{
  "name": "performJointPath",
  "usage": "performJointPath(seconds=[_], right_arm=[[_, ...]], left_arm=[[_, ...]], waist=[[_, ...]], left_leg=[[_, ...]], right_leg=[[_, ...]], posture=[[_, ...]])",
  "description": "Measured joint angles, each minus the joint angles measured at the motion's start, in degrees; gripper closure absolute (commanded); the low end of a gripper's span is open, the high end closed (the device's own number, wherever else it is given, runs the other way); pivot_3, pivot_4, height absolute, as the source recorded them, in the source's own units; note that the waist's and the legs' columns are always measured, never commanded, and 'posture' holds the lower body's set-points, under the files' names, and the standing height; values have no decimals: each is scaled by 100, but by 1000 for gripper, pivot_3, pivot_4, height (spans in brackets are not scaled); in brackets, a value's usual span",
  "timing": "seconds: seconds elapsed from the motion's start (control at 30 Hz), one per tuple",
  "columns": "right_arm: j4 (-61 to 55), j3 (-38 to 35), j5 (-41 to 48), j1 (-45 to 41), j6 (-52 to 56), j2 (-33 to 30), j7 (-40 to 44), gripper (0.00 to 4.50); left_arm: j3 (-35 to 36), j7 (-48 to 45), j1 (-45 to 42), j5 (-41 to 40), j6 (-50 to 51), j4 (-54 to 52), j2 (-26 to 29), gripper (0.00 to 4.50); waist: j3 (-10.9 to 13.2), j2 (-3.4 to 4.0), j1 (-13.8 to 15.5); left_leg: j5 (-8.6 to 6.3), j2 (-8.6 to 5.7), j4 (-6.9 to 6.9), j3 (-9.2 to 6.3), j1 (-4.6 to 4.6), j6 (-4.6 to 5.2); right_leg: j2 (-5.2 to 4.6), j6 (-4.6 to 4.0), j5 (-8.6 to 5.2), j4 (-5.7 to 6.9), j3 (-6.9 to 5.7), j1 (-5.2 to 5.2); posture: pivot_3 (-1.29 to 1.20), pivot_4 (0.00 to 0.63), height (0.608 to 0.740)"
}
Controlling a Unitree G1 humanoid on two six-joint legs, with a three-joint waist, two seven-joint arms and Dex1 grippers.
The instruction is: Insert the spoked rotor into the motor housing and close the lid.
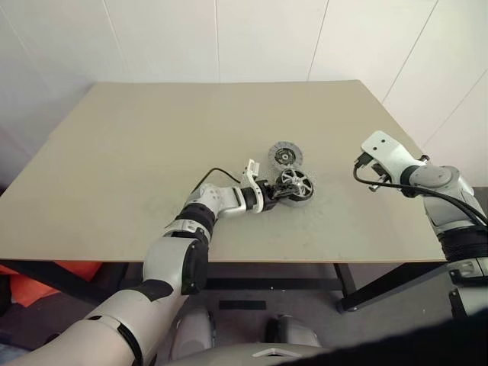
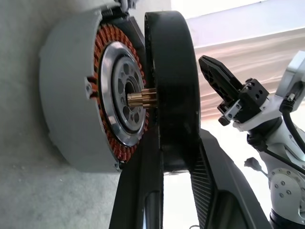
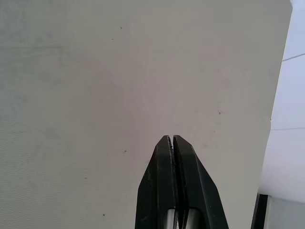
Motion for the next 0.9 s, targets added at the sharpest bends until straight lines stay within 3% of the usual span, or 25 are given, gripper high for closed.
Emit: performJointPath(seconds=[0.3, 0.5, 0.9], right_arm=[[0, 13, 0, -92, -2, 73, -1, 4500], [0, 13, -1, -94, -6, 94, -3, 4500], [0, 14, -1, -94, -37, 117, -8, 4500]], left_arm=[[119, 62, -152, 159, -220, 248, -18, 4061], [107, -172, -163, 294, -174, 250, -18, 2166], [206, -313, -194, 311, 196, 184, 0, 2166]], waist=[[1, -1, -26], [0, -1, -16], [1, 0, -2]], left_leg=[[1, 1, 1, 1, 27, -1], [0, -1, 0, 1, 29, -1], [-5, -2, -8, 1, 18, 8]], right_leg=[[0, 35, -20, 0, -1, 21], [-3, 34, -20, -1, -1, 26], [-7, 2, -1, -20, -8, 26]], posture=[[0, 0, 740], [0, 0, 740], [0, 0, 740]])
